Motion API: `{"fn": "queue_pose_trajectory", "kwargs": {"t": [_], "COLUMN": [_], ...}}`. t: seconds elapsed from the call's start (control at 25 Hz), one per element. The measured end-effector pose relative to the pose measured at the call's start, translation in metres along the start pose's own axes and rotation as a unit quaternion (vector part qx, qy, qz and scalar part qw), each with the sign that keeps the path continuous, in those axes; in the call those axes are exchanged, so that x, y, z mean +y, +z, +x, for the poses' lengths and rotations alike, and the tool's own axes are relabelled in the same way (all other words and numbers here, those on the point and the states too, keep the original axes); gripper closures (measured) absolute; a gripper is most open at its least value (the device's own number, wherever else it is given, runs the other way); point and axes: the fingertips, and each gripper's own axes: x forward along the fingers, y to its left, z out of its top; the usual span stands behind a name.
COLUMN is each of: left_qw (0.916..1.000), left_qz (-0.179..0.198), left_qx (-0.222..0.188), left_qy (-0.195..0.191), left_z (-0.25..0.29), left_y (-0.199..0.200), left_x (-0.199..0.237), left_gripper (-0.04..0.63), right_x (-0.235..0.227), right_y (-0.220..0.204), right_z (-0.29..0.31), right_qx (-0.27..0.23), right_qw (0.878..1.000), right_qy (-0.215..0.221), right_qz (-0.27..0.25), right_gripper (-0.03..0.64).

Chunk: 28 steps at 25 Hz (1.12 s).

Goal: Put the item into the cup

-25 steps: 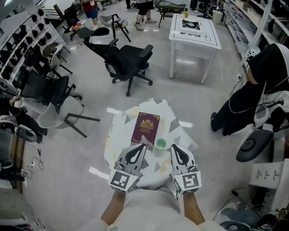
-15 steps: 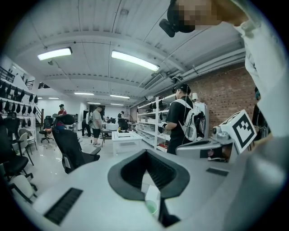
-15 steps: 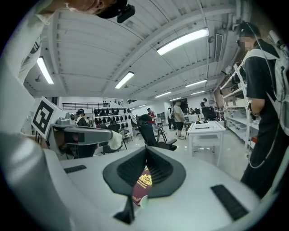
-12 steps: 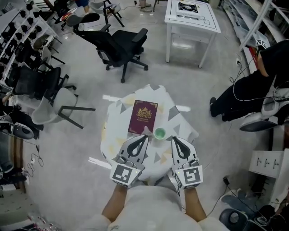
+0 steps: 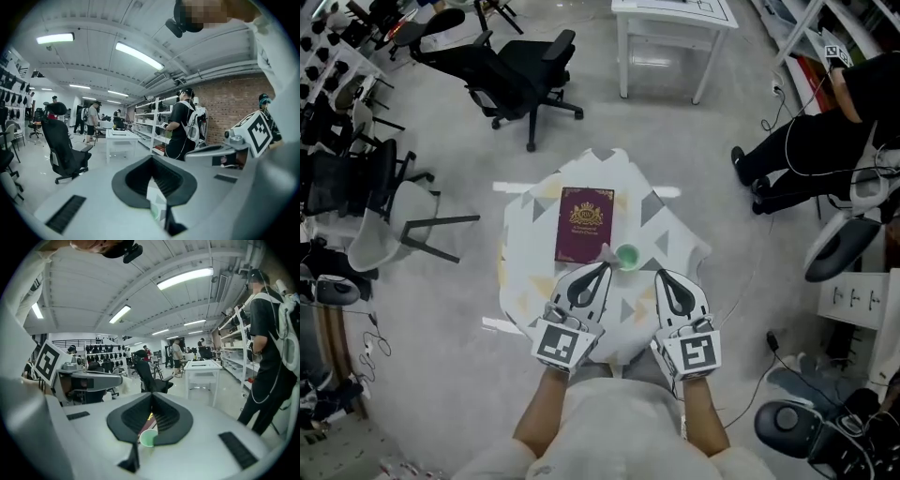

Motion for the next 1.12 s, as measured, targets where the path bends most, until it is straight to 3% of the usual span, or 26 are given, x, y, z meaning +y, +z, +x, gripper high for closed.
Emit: {"fn": "queue_pose_trajectory", "kwargs": {"t": [1.12], "left_qw": [0.9916], "left_qz": [-0.022], "left_qx": [0.12], "left_qy": [-0.043], "left_z": [0.062], "left_y": [-0.124], "left_x": [0.015], "left_gripper": [0.584], "right_x": [-0.018], "right_y": [-0.119], "right_z": [0.041], "right_qx": [0.115], "right_qw": [0.992], "right_qy": [-0.009], "right_qz": [0.049], "right_gripper": [0.609]}}
